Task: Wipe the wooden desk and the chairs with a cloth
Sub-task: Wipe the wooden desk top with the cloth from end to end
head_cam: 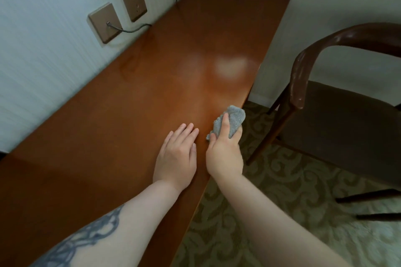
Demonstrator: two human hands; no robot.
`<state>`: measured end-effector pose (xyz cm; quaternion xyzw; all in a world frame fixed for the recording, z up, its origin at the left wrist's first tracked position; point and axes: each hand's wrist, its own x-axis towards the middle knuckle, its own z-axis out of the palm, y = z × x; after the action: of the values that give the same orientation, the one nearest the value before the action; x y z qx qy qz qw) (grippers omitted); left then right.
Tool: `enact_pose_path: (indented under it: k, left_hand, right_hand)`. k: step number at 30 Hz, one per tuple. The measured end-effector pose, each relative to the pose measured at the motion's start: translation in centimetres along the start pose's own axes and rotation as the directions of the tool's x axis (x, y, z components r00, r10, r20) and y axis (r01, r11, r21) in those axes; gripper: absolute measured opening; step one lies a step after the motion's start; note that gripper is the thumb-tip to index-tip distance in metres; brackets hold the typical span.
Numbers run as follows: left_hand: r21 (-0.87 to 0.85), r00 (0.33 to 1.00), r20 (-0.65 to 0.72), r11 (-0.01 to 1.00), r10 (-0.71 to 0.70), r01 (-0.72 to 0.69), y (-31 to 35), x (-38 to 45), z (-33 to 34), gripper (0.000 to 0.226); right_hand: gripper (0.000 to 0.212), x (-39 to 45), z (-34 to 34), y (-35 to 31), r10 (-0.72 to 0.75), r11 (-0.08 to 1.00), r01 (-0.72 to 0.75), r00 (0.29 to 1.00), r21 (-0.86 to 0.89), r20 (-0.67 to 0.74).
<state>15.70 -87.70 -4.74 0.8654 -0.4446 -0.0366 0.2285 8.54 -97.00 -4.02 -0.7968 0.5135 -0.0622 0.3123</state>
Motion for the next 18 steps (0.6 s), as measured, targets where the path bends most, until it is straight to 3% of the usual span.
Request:
enact_pose_path:
  k: [5, 9, 14, 18]
  left_hand:
    - [-0.053, 0.977, 0.188, 0.994, 0.105, -0.097, -1.5, -2.3, -2.6, 0.046]
    - [0.012, 0.954, 0.273, 0.991, 0.128, -0.137, -3.5, -10.2, -6.1, 0.051]
    - [0.028, 0.972, 0.228, 0.998, 0.055, -0.063, -4.2, -16.3, -6.1, 0.053]
    - [0.036, 0.983, 0.170, 0.997, 0.067, -0.074, -4.4, -16.6, -5.4, 0.052]
  right_hand:
    - [0.069, -10.6, 2.1, 1.4, -0.086, 0.996, 0.087, 0.982, 0.001, 0.167]
    - [0.064, -8.6, 1.5, 0.6, -0.022, 0.994, 0.011, 0.995, 0.109, 0.099]
    - [0.059, -7.4, 1.7, -0.7, 0.099, 0.980, -0.093, 0.995, 0.175, -0.027]
    - [0.065, -16.6, 4.0, 0.2, -0.116, 0.986, 0.115, 0.993, 0.119, -0.003]
